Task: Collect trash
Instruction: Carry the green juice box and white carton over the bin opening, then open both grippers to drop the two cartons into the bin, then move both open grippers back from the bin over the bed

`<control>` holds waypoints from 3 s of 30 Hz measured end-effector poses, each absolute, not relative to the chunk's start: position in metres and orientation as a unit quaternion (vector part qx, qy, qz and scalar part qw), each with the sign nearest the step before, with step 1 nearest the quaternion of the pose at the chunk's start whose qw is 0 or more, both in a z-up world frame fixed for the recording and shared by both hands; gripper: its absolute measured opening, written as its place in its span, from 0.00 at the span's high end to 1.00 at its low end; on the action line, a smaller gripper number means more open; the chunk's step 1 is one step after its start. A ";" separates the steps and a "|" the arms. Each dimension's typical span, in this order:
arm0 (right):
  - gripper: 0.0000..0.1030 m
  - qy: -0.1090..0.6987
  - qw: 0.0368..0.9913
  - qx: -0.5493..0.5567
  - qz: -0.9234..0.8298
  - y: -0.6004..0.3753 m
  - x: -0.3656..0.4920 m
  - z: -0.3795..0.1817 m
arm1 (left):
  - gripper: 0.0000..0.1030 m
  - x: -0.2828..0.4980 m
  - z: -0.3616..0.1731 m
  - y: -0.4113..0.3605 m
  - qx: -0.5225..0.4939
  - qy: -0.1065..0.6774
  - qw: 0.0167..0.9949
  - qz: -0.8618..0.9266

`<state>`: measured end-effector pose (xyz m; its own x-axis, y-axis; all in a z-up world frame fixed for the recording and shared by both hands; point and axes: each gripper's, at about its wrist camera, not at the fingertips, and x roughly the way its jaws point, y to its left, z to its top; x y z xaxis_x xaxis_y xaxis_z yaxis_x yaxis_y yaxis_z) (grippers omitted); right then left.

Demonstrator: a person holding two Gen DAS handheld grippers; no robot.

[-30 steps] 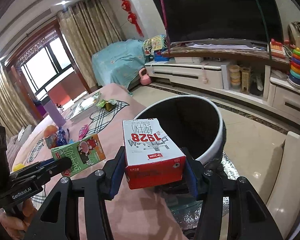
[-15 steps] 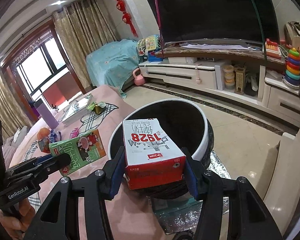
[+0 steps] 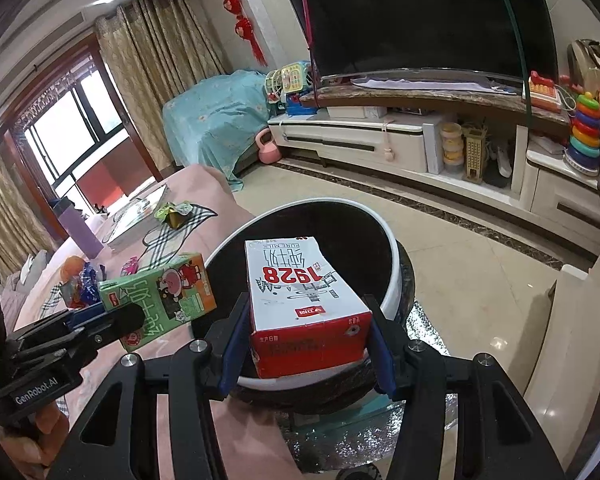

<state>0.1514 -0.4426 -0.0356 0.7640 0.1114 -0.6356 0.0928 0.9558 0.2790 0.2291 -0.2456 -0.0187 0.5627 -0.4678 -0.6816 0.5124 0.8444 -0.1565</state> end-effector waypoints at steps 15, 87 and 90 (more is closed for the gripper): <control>0.48 0.365 0.920 0.142 0.002 -0.450 0.172 -0.044 | 0.70 0.245 -0.030 -0.256 0.032 0.390 0.878 -0.277; 0.05 0.405 0.887 0.105 0.195 -0.214 0.194 -0.071 | 0.44 0.204 -0.076 0.065 -0.160 0.417 0.894 -0.036; 0.05 0.408 0.885 0.097 0.203 -0.204 0.201 -0.073 | 0.44 0.210 -0.078 0.072 -0.164 0.420 0.892 -0.031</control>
<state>0.2014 -0.2035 -0.0725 0.5847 0.4391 -0.6821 -0.2812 0.8984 0.3373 0.2097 0.0719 -0.0776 0.6456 -0.1925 -0.7390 -0.0834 0.9442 -0.3187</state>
